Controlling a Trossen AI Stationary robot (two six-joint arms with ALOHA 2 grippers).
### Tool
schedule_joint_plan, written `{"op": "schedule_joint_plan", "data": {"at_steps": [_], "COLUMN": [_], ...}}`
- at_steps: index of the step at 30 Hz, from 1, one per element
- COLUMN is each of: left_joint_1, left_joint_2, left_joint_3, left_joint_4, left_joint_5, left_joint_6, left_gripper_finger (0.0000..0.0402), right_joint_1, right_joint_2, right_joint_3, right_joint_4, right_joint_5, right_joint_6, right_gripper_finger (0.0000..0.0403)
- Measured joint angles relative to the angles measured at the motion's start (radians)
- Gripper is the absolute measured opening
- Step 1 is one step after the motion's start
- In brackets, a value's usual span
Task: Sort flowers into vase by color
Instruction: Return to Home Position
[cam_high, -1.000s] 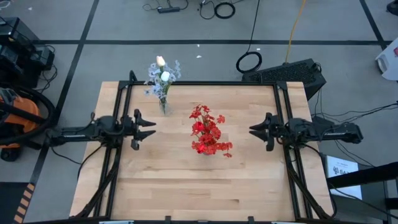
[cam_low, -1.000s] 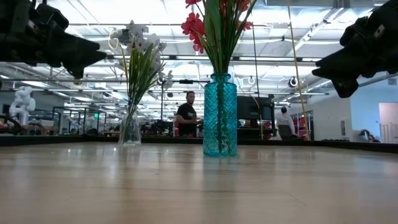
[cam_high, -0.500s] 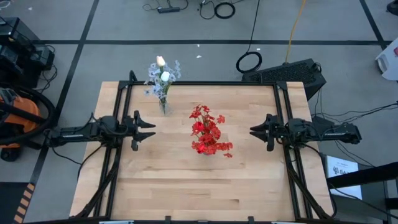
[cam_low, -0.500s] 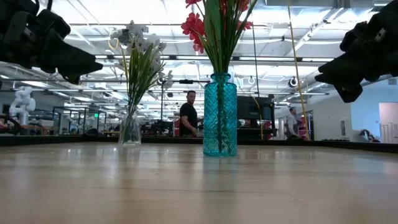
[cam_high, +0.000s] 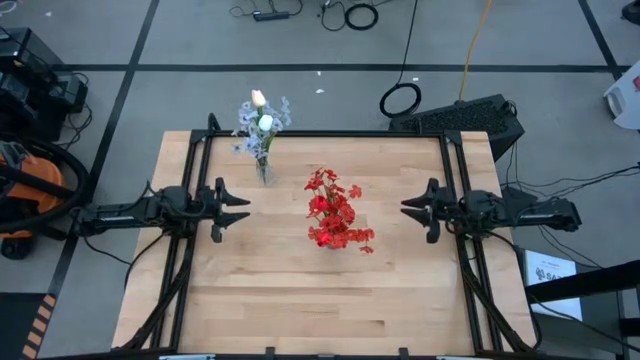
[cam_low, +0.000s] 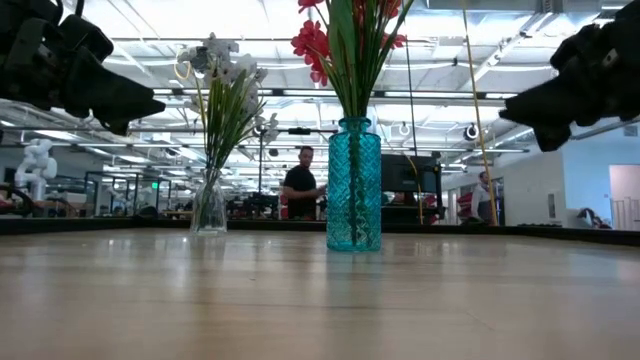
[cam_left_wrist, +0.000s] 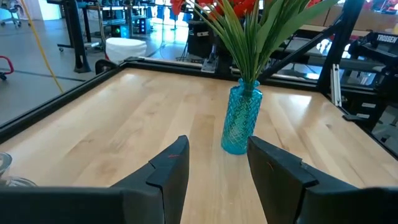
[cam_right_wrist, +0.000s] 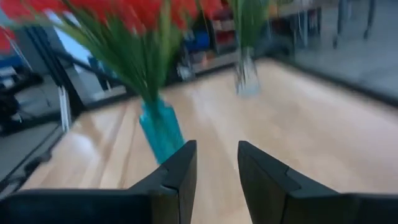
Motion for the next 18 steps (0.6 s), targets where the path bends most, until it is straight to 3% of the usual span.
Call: {"op": "schedule_joint_plan", "data": {"at_steps": [4, 11, 18], "left_joint_1": [0.000, 0.000, 0.000], "left_joint_2": [0.000, 0.000, 0.000], "left_joint_3": [0.000, 0.000, 0.000], "left_joint_4": [0.000, -0.001, -0.001], "left_joint_5": [0.000, 0.000, 0.000], "left_joint_6": [0.000, 0.000, 0.000], "left_gripper_finger": [0.0168, 0.0168, 0.0168], "right_joint_1": [0.001, 0.000, 0.000], "right_joint_2": [0.000, 0.031, 0.039], "right_joint_3": [-0.060, -0.060, -0.060], "right_joint_4": [0.190, 0.186, 0.176], "right_joint_5": [-0.004, -0.045, -0.108], "right_joint_6": [-0.083, -0.126, -0.049], "right_gripper_finger": [0.0109, 0.0109, 0.0109]}}
